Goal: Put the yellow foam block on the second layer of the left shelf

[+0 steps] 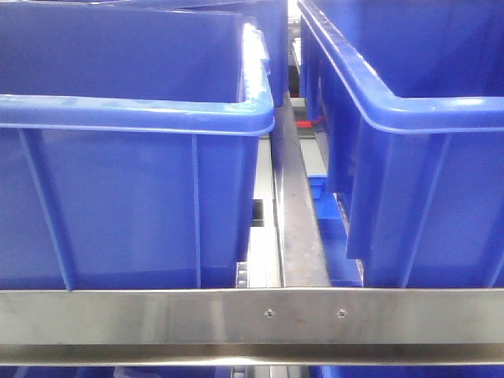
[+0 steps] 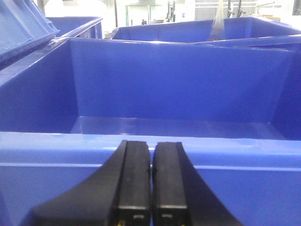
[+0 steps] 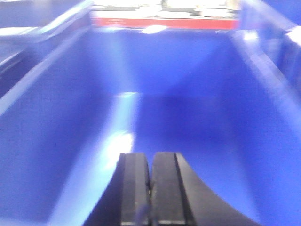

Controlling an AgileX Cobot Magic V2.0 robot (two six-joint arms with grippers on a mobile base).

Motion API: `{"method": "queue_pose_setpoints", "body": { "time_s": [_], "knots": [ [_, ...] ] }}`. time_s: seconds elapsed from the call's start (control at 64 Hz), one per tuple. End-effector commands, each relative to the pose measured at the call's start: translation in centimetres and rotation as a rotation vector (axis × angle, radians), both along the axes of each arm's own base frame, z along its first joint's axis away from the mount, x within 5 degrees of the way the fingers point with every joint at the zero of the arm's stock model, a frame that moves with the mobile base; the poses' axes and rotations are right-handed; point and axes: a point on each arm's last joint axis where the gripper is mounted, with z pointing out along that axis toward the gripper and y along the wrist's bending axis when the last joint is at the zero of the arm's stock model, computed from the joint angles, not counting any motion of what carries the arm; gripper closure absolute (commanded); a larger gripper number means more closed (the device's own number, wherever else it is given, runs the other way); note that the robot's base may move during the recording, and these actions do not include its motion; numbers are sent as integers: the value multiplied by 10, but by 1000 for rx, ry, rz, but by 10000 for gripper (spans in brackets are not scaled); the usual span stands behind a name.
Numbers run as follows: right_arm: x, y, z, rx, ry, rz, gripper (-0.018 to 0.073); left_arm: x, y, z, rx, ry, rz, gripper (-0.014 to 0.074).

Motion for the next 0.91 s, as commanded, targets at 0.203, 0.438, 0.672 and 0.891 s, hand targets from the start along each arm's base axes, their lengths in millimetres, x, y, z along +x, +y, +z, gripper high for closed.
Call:
{"method": "queue_pose_setpoints", "body": {
  "time_s": [0.203, 0.438, 0.672, 0.891],
  "knots": [
    [-16, 1, 11, 1, -191, 19, 505, -1, 0, -1, -12, -73, -6, 472],
    [-16, 1, 10, -1, -177, 19, 505, -1, 0, -1, -12, -73, -6, 472],
    [-16, 1, 10, -1, -177, 19, 505, -1, 0, -1, -12, -73, -6, 472],
    [-22, -2, -8, 32, -169, -10, 505, -1, 0, -1, -12, -73, -6, 472]
  ]
}}
